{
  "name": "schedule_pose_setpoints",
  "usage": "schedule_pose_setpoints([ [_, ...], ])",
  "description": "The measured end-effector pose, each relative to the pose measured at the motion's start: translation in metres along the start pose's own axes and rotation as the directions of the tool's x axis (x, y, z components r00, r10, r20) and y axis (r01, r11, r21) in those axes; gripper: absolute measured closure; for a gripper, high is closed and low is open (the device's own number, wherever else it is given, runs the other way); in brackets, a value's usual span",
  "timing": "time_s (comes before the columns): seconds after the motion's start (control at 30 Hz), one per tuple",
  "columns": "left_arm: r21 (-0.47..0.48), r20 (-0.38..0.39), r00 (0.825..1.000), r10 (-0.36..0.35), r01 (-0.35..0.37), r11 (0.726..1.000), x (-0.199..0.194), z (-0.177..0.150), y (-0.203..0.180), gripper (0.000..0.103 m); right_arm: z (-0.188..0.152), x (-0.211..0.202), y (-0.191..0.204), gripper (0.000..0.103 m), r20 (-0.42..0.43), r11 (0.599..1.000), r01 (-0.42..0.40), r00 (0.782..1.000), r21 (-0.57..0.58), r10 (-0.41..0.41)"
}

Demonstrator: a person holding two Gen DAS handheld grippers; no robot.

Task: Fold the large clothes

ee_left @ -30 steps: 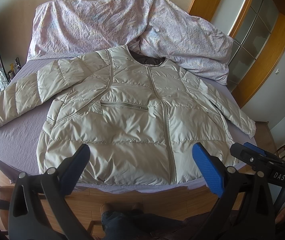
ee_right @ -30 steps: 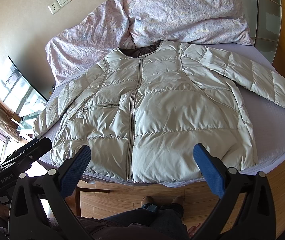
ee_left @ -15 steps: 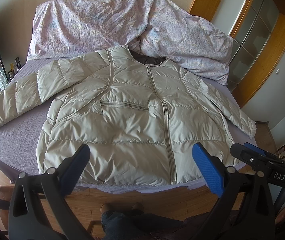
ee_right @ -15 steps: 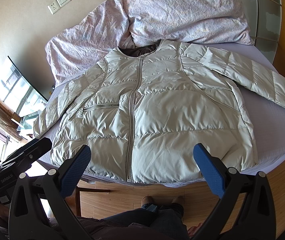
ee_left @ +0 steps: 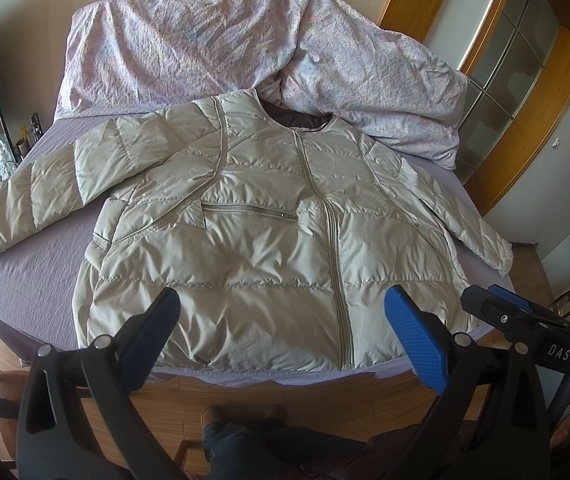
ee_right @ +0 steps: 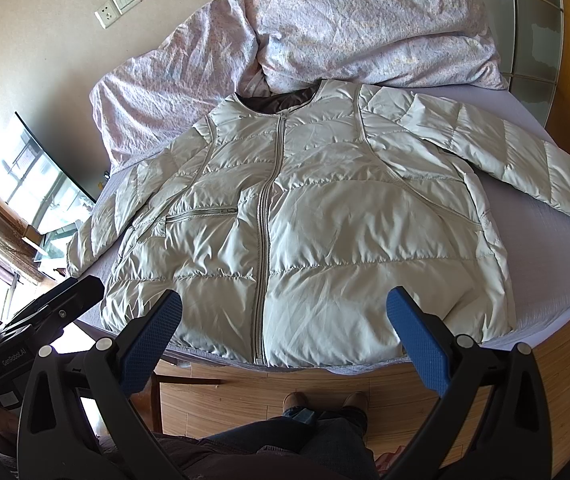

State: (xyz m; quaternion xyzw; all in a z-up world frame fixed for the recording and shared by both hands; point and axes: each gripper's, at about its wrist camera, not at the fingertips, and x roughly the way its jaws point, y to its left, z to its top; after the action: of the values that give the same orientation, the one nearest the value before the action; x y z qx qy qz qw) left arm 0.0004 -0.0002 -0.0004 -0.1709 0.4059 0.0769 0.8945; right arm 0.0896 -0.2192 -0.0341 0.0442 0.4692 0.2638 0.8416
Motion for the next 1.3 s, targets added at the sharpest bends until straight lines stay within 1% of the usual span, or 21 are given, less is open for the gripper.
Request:
schedule_pose_setpoints([
  [0.67,-0.002,-0.003,1.0,0.003,-0.003,1.0,0.0,0.0,0.0,0.002,0.005,0.003,-0.004,0.001,-0.006,1.0,-0.003,1.0,0.002,0.003],
  [0.83,-0.006,-0.009,1.0,0.011,-0.011,1.0,0.019,-0.005,0.011,0.002,0.014,0.013,-0.011,0.001,-0.008,1.0,-0.004,1.0,0.004,0.004],
  [0.9,-0.008,-0.009,1.0,0.017,-0.017,1.0,0.023,0.001,0.01,0.002,0.017,0.015,-0.015,0.001,0.0,1.0,0.001,1.0,0.012,-0.001],
  [1.0,-0.015,-0.013,0.998,0.057,-0.058,0.998,0.029,0.012,0.008,0.002,0.027,0.021,-0.029,0.001,0.029,0.999,0.022,0.999,0.032,-0.023],
  [1.1,-0.007,-0.014,0.995,0.103,-0.103,0.995,0.036,0.018,0.005,0.002,0.039,0.032,-0.051,0.001,0.045,0.996,0.073,0.996,0.044,-0.075],
  [1.17,-0.005,-0.016,0.993,0.116,-0.116,0.993,0.04,0.021,0.003,0.002,0.049,0.043,-0.077,0.001,0.018,0.988,0.13,0.991,0.079,-0.132],
  [1.2,-0.005,-0.018,0.993,0.12,-0.12,0.993,0.043,0.023,0.002,0.002,0.056,0.048,-0.091,0.001,0.002,0.984,0.147,0.989,0.105,-0.148],
  [1.27,-0.004,-0.024,0.991,0.132,-0.132,0.991,0.048,0.025,0.0,0.002,0.067,0.056,-0.125,0.001,-0.028,0.966,0.18,0.984,0.183,-0.178],
  [1.3,-0.005,-0.029,0.99,0.135,-0.135,0.991,0.051,0.028,-0.001,0.002,0.071,0.058,-0.146,0.001,-0.04,0.952,0.199,0.98,0.234,-0.195],
])
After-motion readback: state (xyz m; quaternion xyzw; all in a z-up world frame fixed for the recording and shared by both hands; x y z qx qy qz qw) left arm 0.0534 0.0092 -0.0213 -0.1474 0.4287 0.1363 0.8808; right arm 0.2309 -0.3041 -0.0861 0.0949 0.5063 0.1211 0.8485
